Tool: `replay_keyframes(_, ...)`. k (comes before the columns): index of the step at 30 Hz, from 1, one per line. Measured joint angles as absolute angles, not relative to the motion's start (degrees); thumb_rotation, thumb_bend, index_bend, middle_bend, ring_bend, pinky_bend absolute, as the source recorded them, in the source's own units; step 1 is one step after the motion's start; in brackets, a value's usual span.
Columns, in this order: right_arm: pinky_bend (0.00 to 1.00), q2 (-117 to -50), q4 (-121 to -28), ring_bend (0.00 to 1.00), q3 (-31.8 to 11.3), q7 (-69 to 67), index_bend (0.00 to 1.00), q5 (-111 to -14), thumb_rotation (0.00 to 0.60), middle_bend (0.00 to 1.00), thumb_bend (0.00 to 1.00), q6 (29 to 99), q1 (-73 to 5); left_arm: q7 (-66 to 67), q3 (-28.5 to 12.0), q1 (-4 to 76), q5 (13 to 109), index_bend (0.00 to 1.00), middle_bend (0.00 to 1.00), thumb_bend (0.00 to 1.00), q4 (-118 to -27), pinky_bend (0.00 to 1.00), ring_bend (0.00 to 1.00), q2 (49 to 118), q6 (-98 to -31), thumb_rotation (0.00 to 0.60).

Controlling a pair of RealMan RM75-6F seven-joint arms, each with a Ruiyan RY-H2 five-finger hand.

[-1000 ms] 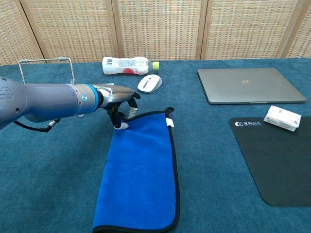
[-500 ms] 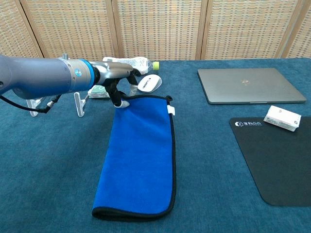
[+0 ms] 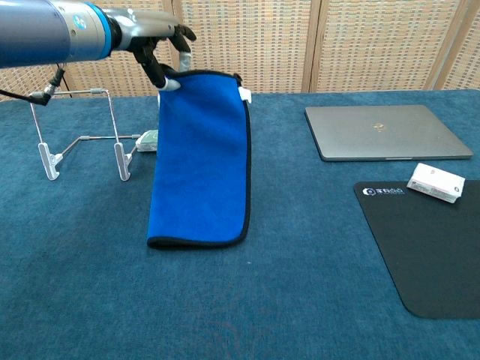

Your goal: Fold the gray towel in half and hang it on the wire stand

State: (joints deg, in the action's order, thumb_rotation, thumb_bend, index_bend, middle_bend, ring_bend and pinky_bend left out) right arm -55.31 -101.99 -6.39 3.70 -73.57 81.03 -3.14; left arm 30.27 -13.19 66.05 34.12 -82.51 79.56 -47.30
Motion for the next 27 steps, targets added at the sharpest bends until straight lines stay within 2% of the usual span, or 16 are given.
replay_keyframes(14, 0.0, -55.99, -101.73, 0.0, -6.42, 5.12, 0.0, -72.65, 0.6, 0.0, 0.0, 79.91, -3.83, 17.53, -17.52, 63.18, 41.08, 0.79, 0.0, 0.71, -77.35, 0.0, 0.0, 73.19, -43.64, 0.6)
replay_keyframes(21, 0.0, -56.45, -101.71, 0.0, -6.4, 6.29, 0.0, -72.25, 0.6, 0.0, 0.0, 79.8, -4.02, 8.51, -18.85, 61.56, 48.31, 0.79, 0.0, 0.71, -69.28, 0.0, 0.0, 72.09, -40.86, 0.6)
replay_keyframes(27, 0.0, -56.88, -101.88, 0.0, -6.34, 7.4, 0.0, -71.88, 0.6, 0.0, 0.0, 79.54, -4.29, 2.74, -19.72, 60.12, 50.81, 0.79, 0.0, 0.71, -66.14, 0.0, 0.0, 70.83, -38.59, 0.6)
